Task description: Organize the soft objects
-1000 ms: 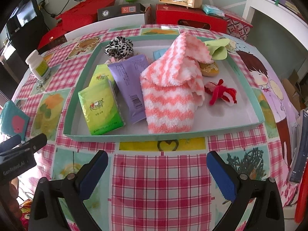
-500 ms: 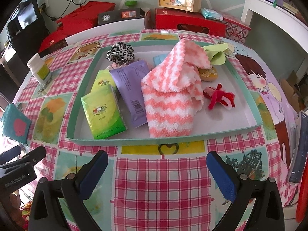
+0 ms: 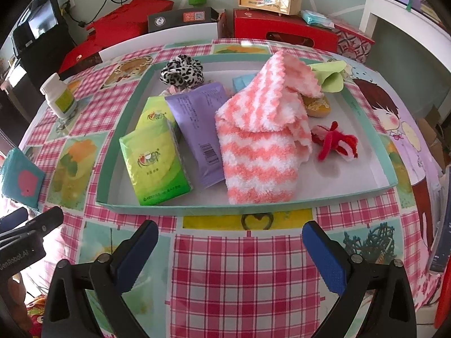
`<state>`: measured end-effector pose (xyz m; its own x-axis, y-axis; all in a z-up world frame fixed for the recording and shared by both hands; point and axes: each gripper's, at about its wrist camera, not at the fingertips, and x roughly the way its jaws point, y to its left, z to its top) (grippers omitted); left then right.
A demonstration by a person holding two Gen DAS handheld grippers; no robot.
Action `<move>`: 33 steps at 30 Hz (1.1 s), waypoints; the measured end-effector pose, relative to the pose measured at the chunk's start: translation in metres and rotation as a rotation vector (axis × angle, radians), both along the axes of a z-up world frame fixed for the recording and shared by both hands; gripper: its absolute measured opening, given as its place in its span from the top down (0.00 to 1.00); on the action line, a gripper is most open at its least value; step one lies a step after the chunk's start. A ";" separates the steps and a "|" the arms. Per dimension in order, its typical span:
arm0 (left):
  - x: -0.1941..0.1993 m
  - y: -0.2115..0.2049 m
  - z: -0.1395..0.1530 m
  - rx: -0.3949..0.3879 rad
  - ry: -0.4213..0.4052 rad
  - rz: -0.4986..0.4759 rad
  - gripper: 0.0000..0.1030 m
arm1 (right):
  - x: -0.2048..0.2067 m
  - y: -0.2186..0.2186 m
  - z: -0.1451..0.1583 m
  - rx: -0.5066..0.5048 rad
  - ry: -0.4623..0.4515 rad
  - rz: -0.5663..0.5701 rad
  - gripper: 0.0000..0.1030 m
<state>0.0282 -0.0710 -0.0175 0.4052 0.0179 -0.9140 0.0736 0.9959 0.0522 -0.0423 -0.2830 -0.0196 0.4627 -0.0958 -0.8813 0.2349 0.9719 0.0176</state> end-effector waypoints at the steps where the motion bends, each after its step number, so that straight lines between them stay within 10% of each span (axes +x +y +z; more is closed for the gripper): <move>1: 0.000 0.000 0.000 0.005 -0.002 0.000 0.08 | 0.001 0.001 0.000 0.000 0.000 0.003 0.00; 33: 0.004 -0.004 -0.008 0.038 0.021 -0.009 0.08 | 0.005 0.008 -0.007 -0.004 0.004 0.026 0.00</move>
